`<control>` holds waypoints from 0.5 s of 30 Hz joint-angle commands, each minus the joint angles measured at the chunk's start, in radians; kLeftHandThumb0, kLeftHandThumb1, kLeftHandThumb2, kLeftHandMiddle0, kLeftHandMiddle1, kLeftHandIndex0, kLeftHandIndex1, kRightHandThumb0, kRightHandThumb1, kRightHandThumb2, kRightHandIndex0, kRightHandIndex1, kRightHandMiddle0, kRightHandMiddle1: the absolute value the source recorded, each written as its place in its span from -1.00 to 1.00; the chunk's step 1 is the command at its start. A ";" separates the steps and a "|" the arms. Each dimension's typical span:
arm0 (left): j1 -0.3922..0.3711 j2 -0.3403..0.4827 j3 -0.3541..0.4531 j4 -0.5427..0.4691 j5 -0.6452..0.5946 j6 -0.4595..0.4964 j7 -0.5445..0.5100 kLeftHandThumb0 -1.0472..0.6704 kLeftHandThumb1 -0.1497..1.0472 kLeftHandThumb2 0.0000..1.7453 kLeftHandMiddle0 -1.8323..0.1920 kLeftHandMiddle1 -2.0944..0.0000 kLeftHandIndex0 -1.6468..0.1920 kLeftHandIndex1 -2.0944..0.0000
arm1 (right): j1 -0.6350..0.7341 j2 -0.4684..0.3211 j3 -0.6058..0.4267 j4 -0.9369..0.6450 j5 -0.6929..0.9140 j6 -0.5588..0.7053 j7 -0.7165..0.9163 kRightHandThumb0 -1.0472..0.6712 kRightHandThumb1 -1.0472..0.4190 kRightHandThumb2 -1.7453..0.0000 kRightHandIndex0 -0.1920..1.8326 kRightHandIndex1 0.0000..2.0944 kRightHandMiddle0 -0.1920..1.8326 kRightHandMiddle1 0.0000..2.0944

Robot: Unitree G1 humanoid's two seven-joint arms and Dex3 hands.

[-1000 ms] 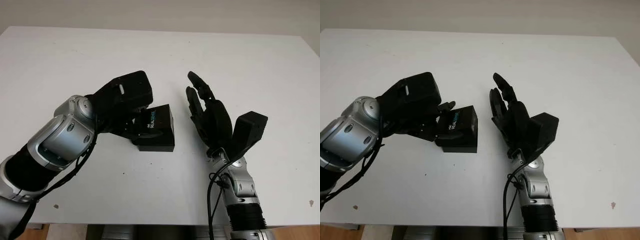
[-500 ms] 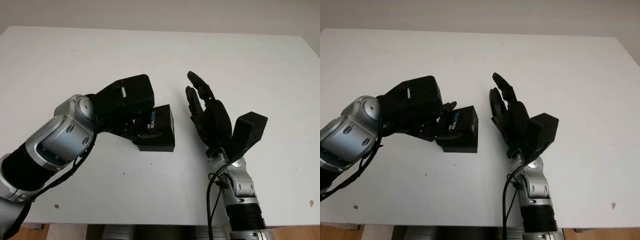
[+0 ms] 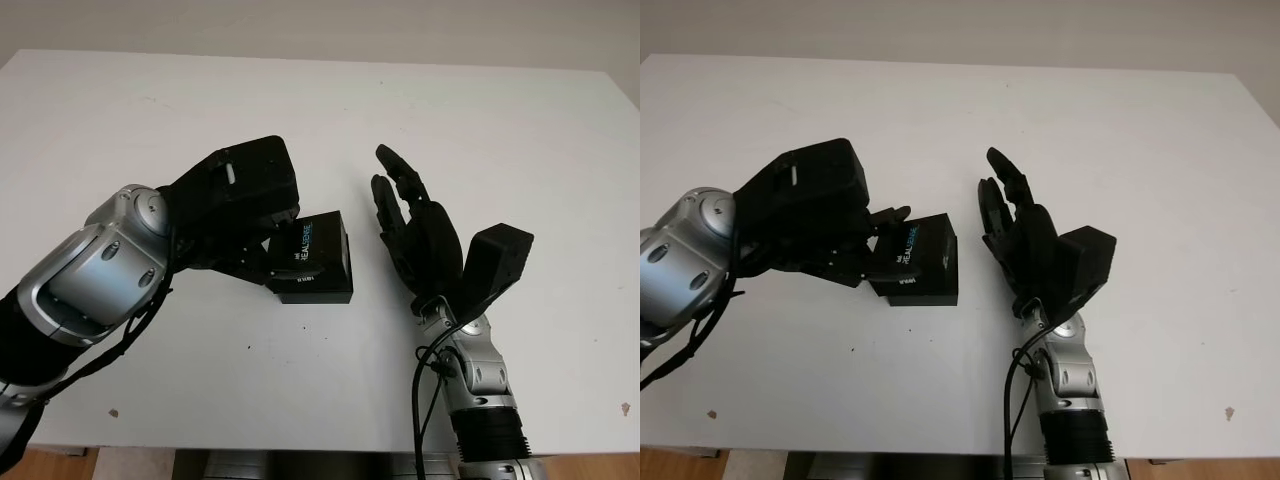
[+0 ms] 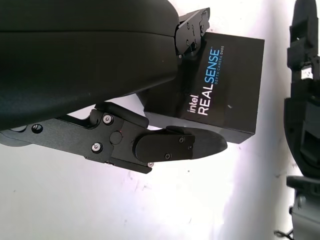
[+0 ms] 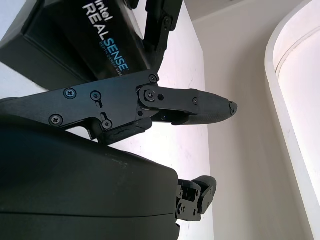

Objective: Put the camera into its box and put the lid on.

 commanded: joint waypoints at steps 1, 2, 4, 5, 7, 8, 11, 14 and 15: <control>0.002 -0.058 -0.031 -0.083 -0.081 0.003 -0.056 -0.48 1.00 -0.54 1.00 1.00 1.00 1.00 | 0.000 0.001 0.004 -0.003 -0.003 0.000 0.003 -0.48 -1.00 0.52 -0.79 -0.95 -0.90 -0.51; 0.000 -0.057 -0.028 -0.087 -0.091 0.008 -0.052 -0.48 1.00 -0.54 1.00 1.00 1.00 1.00 | 0.000 0.001 0.004 -0.004 -0.003 0.002 0.002 -0.48 -1.00 0.51 -0.79 -0.95 -0.91 -0.51; -0.008 -0.059 -0.022 -0.092 -0.110 0.025 -0.043 -0.48 1.00 -0.55 1.00 1.00 1.00 1.00 | -0.001 0.002 0.004 -0.005 -0.003 0.004 0.001 -0.48 -1.00 0.51 -0.79 -0.95 -0.91 -0.51; -0.011 -0.061 -0.018 -0.094 -0.118 0.033 -0.038 -0.48 1.00 -0.56 1.00 1.00 1.00 1.00 | -0.002 0.003 0.004 -0.005 -0.002 0.006 0.000 -0.48 -1.00 0.51 -0.79 -0.95 -0.91 -0.51; -0.018 -0.064 -0.014 -0.096 -0.128 0.043 -0.030 -0.47 1.00 -0.56 1.00 1.00 1.00 1.00 | -0.003 0.003 0.004 -0.004 -0.002 0.006 0.001 -0.48 -1.00 0.51 -0.79 -0.95 -0.91 -0.51; -0.019 -0.065 -0.012 -0.095 -0.132 0.042 -0.026 -0.47 1.00 -0.56 1.00 1.00 1.00 1.00 | -0.003 0.003 0.005 -0.004 -0.003 0.006 0.001 -0.48 -1.00 0.51 -0.79 -0.95 -0.91 -0.51; -0.018 -0.066 -0.002 -0.089 -0.140 0.031 -0.018 -0.47 1.00 -0.57 1.00 1.00 1.00 1.00 | -0.002 0.002 0.005 -0.004 0.001 0.006 0.005 -0.48 -1.00 0.51 -0.79 -0.95 -0.92 -0.47; -0.031 -0.059 -0.005 -0.077 -0.141 0.021 -0.019 -0.49 1.00 -0.56 1.00 1.00 1.00 1.00 | -0.002 0.001 0.003 -0.002 0.004 0.007 0.009 -0.49 -1.00 0.52 -0.79 -0.95 -0.94 -0.43; -0.030 -0.060 -0.002 -0.070 -0.139 0.017 -0.017 -0.50 1.00 -0.55 1.00 1.00 1.00 1.00 | -0.003 0.000 0.003 -0.001 0.004 0.006 0.011 -0.49 -1.00 0.52 -0.79 -0.95 -0.94 -0.42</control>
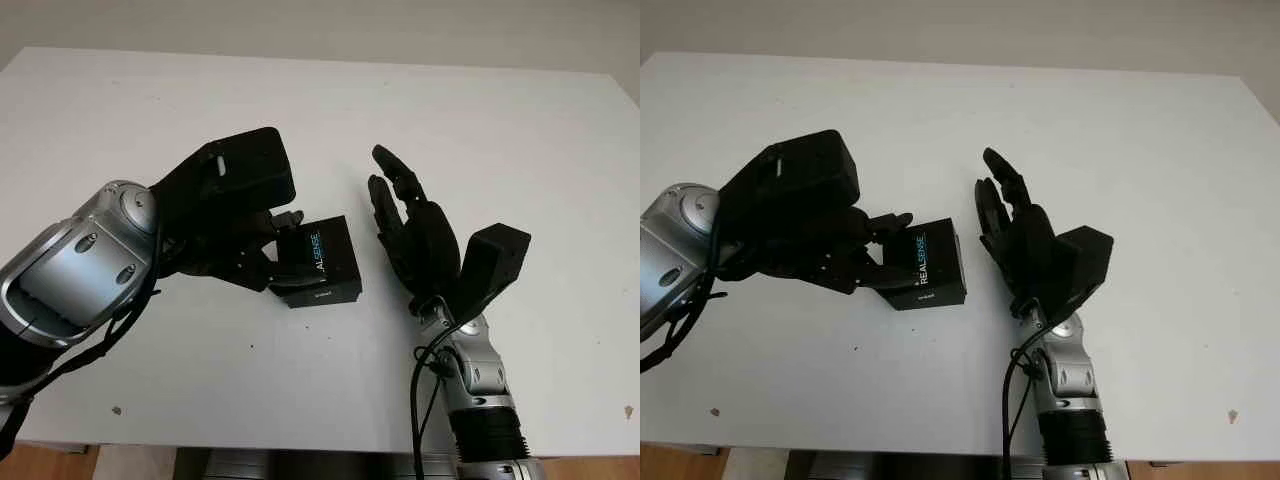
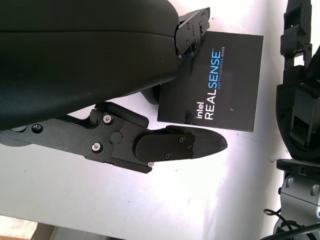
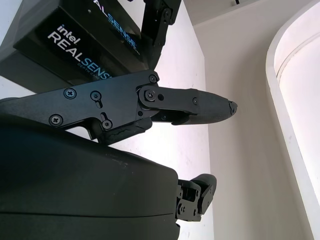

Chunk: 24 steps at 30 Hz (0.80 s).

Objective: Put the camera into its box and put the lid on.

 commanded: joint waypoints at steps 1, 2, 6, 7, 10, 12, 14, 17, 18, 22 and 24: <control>-0.011 -0.072 -0.021 -0.038 -0.055 -0.035 -0.024 -0.50 1.00 -0.55 1.00 1.00 1.00 1.00 | -0.003 -0.001 -0.001 -0.001 0.003 0.005 0.005 -0.49 -1.00 0.52 -0.79 -0.95 -0.95 -0.42; -0.011 -0.074 -0.018 -0.031 -0.052 -0.034 -0.019 -0.50 1.00 -0.55 1.00 1.00 1.00 1.00 | -0.003 -0.001 0.000 0.000 0.002 0.004 0.005 -0.49 -1.00 0.52 -0.79 -0.95 -0.95 -0.42; -0.006 -0.059 -0.022 0.011 -0.020 -0.095 -0.006 -0.50 1.00 -0.52 1.00 1.00 1.00 1.00 | -0.002 0.000 0.002 -0.005 -0.001 0.013 0.001 -0.49 -1.00 0.53 -0.78 -0.95 -0.99 -0.30; 0.000 -0.039 -0.040 0.026 0.014 -0.162 -0.001 -0.52 1.00 -0.50 1.00 1.00 1.00 1.00 | -0.001 0.000 0.002 -0.004 -0.002 0.010 0.003 -0.49 -1.00 0.53 -0.78 -0.95 -1.00 -0.31; 0.056 0.028 -0.082 0.079 0.180 -0.467 0.050 -0.54 1.00 -0.47 1.00 1.00 1.00 1.00 | 0.002 0.002 0.001 -0.005 -0.002 0.008 0.001 -0.49 -1.00 0.53 -0.78 -0.95 -0.99 -0.30; 0.096 0.064 -0.107 0.119 0.323 -0.669 0.117 -0.53 1.00 -0.46 1.00 1.00 1.00 1.00 | 0.006 0.004 0.000 -0.011 0.002 0.014 0.000 -0.48 -1.00 0.54 -0.78 -0.95 -0.99 -0.20; 0.118 0.085 -0.133 0.178 0.477 -0.854 0.192 -0.53 1.00 -0.44 1.00 1.00 1.00 1.00 | 0.010 0.001 0.001 -0.016 0.000 0.014 0.002 -0.49 -1.00 0.54 -0.78 -0.95 -1.00 -0.16; 0.110 0.095 -0.155 0.289 0.684 -1.047 0.267 -0.55 1.00 -0.38 1.00 1.00 1.00 1.00 | 0.012 0.000 0.000 -0.024 0.002 0.025 0.000 -0.49 -1.00 0.54 -0.77 -0.94 -0.99 -0.25; 0.104 0.092 -0.153 0.326 0.749 -1.096 0.288 -0.56 1.00 -0.36 1.00 1.00 1.00 1.00 | 0.012 0.000 0.000 -0.025 0.002 0.027 0.000 -0.49 -1.00 0.54 -0.77 -0.95 -0.99 -0.26; 0.080 0.064 -0.113 0.444 0.927 -1.228 0.329 -0.59 1.00 -0.30 1.00 1.00 1.00 1.00 | 0.014 -0.005 -0.001 -0.026 0.003 0.027 0.009 -0.48 -1.00 0.54 -0.78 -0.95 -0.99 -0.29; 0.082 0.044 -0.077 0.473 0.962 -1.250 0.336 -0.60 1.00 -0.31 1.00 1.00 1.00 1.00 | 0.015 -0.007 -0.001 -0.024 0.003 0.022 0.014 -0.48 -1.00 0.53 -0.78 -0.95 -0.99 -0.33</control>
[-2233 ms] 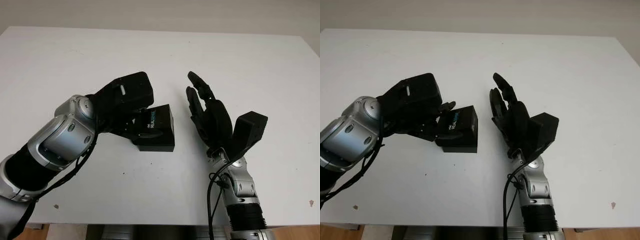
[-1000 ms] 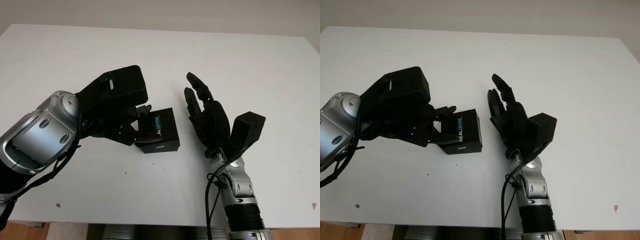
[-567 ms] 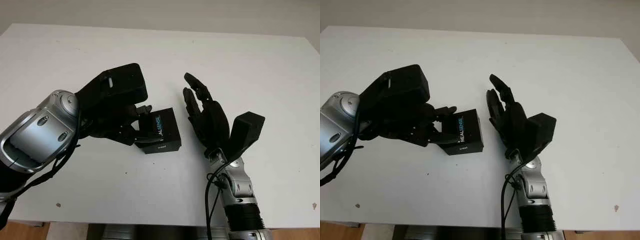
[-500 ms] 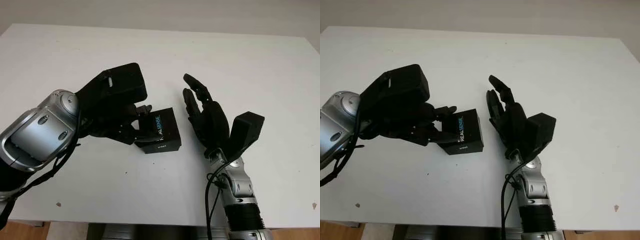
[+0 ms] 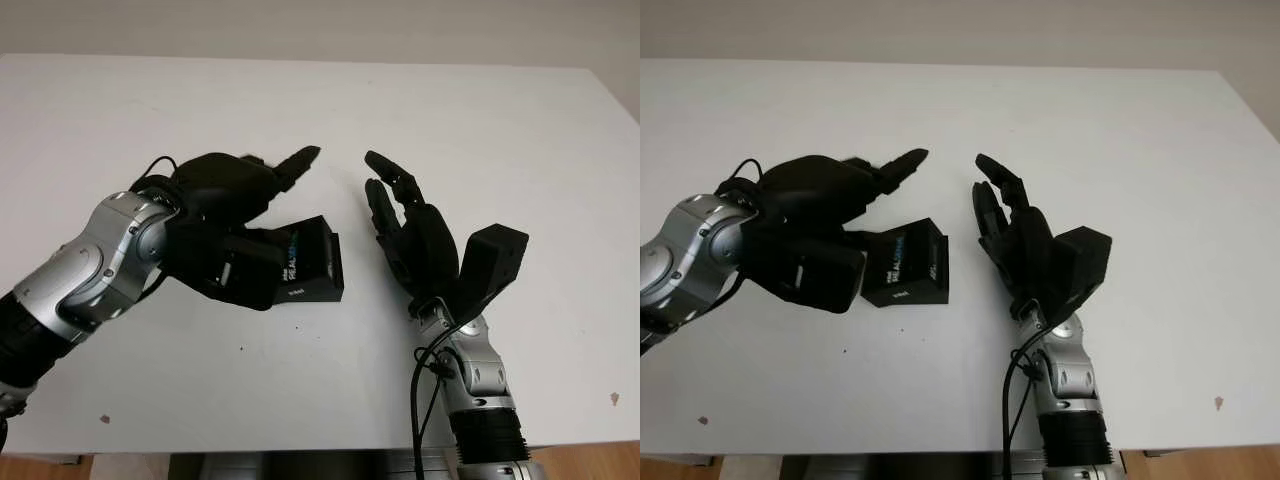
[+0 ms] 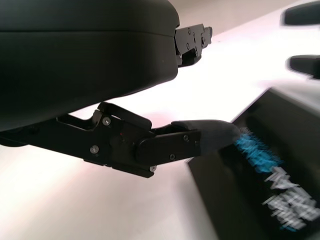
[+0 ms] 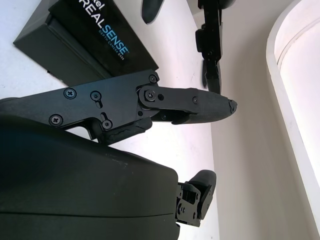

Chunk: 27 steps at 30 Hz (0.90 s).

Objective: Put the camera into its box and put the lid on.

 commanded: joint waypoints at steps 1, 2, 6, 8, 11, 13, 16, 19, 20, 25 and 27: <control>-0.014 -0.020 0.053 0.014 0.022 -0.022 0.015 -0.61 1.00 -0.33 0.99 0.99 1.00 1.00 | 0.007 -0.004 0.002 -0.015 0.000 0.000 0.004 -0.48 -1.00 0.54 -0.78 -0.95 -0.98 -0.35; -0.006 -0.025 0.075 0.012 0.022 -0.032 0.014 -0.61 1.00 -0.34 0.99 0.98 1.00 1.00 | 0.007 -0.004 0.002 -0.016 -0.001 0.005 0.002 -0.49 -1.00 0.54 -0.78 -0.95 -0.98 -0.37; 0.031 -0.033 0.148 -0.042 0.014 -0.039 -0.046 -0.64 1.00 -0.35 0.99 0.97 1.00 1.00 | 0.007 -0.005 0.001 -0.018 0.003 0.005 0.008 -0.49 -1.00 0.55 -0.78 -0.95 -0.95 -0.39; 0.049 -0.031 0.178 -0.080 0.019 -0.037 -0.080 -0.67 1.00 -0.33 1.00 0.98 1.00 1.00 | 0.005 -0.005 0.001 -0.017 0.004 0.008 0.010 -0.50 -1.00 0.55 -0.78 -0.95 -0.94 -0.40; 0.079 -0.036 0.227 -0.120 0.010 -0.038 -0.100 -0.68 1.00 -0.32 1.00 1.00 1.00 1.00 | 0.004 -0.004 0.001 -0.016 0.004 0.009 0.008 -0.50 -1.00 0.54 -0.78 -0.95 -0.95 -0.40; 0.099 -0.046 0.269 -0.137 -0.019 -0.039 -0.101 -0.67 1.00 -0.32 1.00 1.00 1.00 1.00 | 0.003 -0.003 0.002 -0.017 0.004 0.013 0.006 -0.49 -1.00 0.54 -0.78 -0.95 -0.95 -0.40; 0.129 -0.077 0.351 -0.139 -0.119 -0.049 -0.088 -0.65 1.00 -0.33 1.00 1.00 1.00 1.00 | 0.005 0.001 0.002 -0.016 0.003 0.010 0.001 -0.49 -1.00 0.54 -0.78 -0.95 -0.96 -0.29; 0.173 -0.163 0.485 -0.083 -0.340 -0.104 -0.037 -0.58 1.00 -0.41 1.00 0.99 1.00 1.00 | 0.008 0.002 0.004 -0.019 0.000 0.004 -0.001 -0.49 -1.00 0.53 -0.78 -0.95 -1.00 -0.20; 0.183 -0.182 0.514 -0.062 -0.392 -0.132 -0.019 -0.57 1.00 -0.44 0.97 0.97 0.97 0.98 | 0.009 0.001 0.005 -0.020 -0.001 0.004 -0.001 -0.49 -1.00 0.53 -0.78 -0.95 -1.00 -0.18; 0.218 -0.255 0.640 0.064 -0.594 -0.321 0.066 -0.52 1.00 -0.63 0.62 0.88 0.74 0.89 | 0.012 -0.006 0.001 -0.013 -0.001 -0.016 0.009 -0.50 -1.00 0.53 -0.78 -0.95 -1.00 -0.06; 0.228 -0.241 0.664 0.099 -0.591 -0.368 0.090 -0.49 1.00 -0.77 0.44 0.68 0.56 0.79 | 0.013 -0.008 -0.001 -0.014 -0.001 -0.016 0.012 -0.48 -1.00 0.53 -0.77 -0.95 -1.00 -0.04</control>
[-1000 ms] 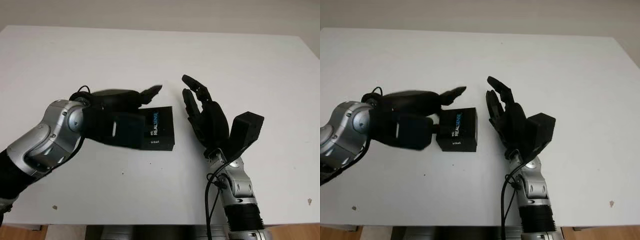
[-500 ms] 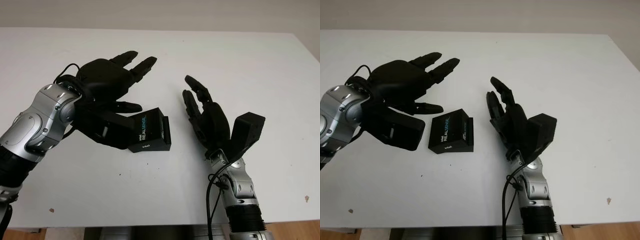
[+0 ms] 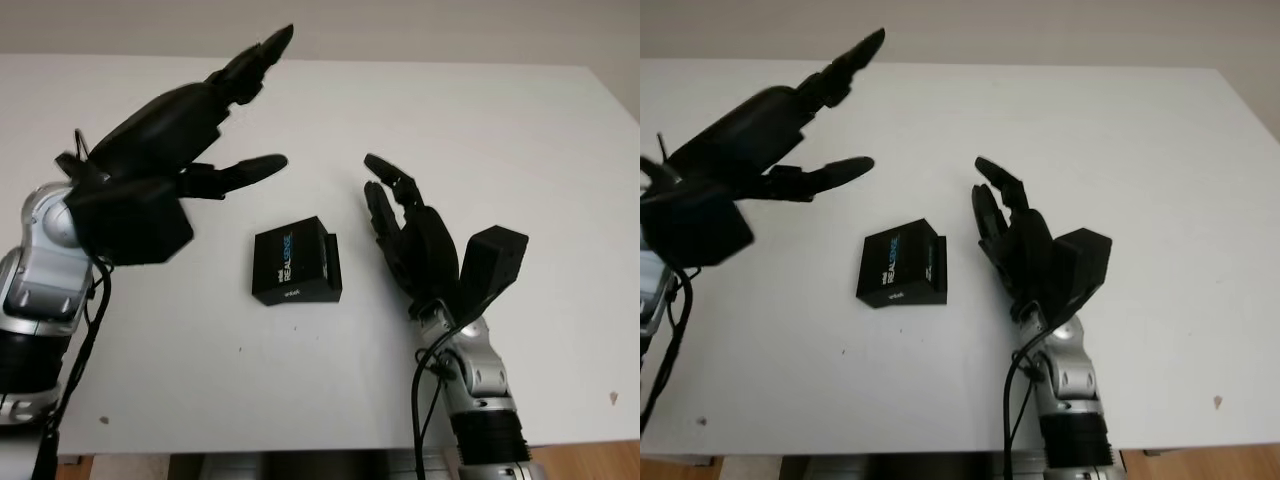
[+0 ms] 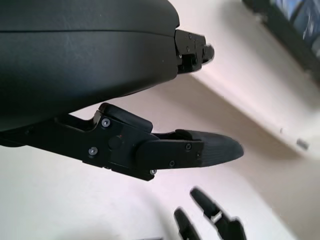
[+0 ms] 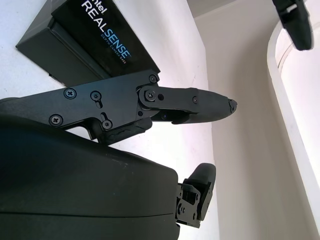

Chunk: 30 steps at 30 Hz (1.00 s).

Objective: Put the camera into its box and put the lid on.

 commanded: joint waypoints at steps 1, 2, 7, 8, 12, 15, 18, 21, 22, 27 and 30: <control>0.010 0.023 0.030 0.030 -0.010 -0.032 0.001 -0.50 1.00 -0.82 0.53 0.40 0.53 0.72 | 0.009 -0.007 -0.001 -0.014 -0.002 -0.011 0.005 -0.48 -1.00 0.52 -0.77 -0.95 -1.00 -0.04; 0.011 0.044 0.032 0.035 -0.027 -0.018 -0.036 -0.53 1.00 -0.87 0.64 0.23 0.55 0.66 | 0.009 -0.009 -0.001 -0.016 -0.002 -0.008 0.006 -0.48 -1.00 0.52 -0.77 -0.95 -1.00 0.10; 0.008 0.184 0.004 0.043 -0.095 0.053 -0.303 -0.77 0.95 -0.94 0.78 0.74 0.81 0.75 | 0.009 -0.014 -0.002 -0.023 -0.002 0.004 0.003 -0.49 -1.00 0.53 -0.77 -0.95 -1.00 -0.10; 0.006 0.208 -0.005 0.048 -0.091 0.050 -0.343 -0.81 0.93 -0.94 0.78 0.82 0.83 0.78 | 0.009 -0.014 -0.002 -0.026 -0.001 0.007 0.001 -0.49 -1.00 0.53 -0.77 -0.95 -1.00 -0.11; -0.013 0.267 -0.048 0.060 -0.043 0.017 -0.434 -0.90 0.92 -0.94 0.86 0.95 0.92 0.88 | 0.008 -0.019 -0.004 -0.025 0.004 0.004 0.008 -0.47 -1.00 0.53 -0.78 -0.95 -1.00 -0.23; -0.023 0.283 -0.081 0.046 0.002 0.015 -0.462 -0.90 0.86 -0.96 0.92 0.97 0.97 0.92 | 0.006 -0.021 -0.005 -0.023 0.006 0.001 0.012 -0.47 -1.00 0.52 -0.78 -0.95 -0.99 -0.26; -0.017 0.295 -0.108 0.003 0.060 0.026 -0.473 -0.90 0.84 -0.95 0.97 0.97 0.99 0.97 | 0.002 -0.023 -0.005 -0.019 0.004 -0.003 0.014 -0.46 -1.00 0.52 -0.79 -0.95 -1.00 -0.33; 0.010 0.284 -0.108 -0.033 0.080 0.023 -0.454 -0.90 0.83 -0.95 0.99 0.97 1.00 1.00 | 0.001 -0.023 -0.005 -0.020 0.001 -0.001 0.012 -0.46 -1.00 0.51 -0.78 -0.95 -0.99 -0.37; 0.023 0.276 -0.107 -0.043 0.091 0.014 -0.435 -0.89 0.81 -0.95 1.00 0.97 1.00 1.00 | 0.001 -0.022 -0.004 -0.024 0.000 0.003 0.009 -0.45 -1.00 0.51 -0.78 -0.95 -0.99 -0.38; 0.091 0.237 -0.108 -0.097 0.186 -0.026 -0.294 -0.93 0.84 -0.93 1.00 0.97 1.00 1.00 | 0.000 -0.024 -0.005 -0.022 -0.004 0.000 0.008 -0.44 -1.00 0.50 -0.78 -0.95 -0.97 -0.40; 0.138 0.200 -0.110 -0.141 0.244 -0.022 -0.210 -0.96 0.88 -0.93 1.00 1.00 1.00 1.00 | 0.000 -0.025 -0.007 -0.019 -0.005 -0.001 0.008 -0.47 -1.00 0.51 -0.78 -0.95 -0.97 -0.41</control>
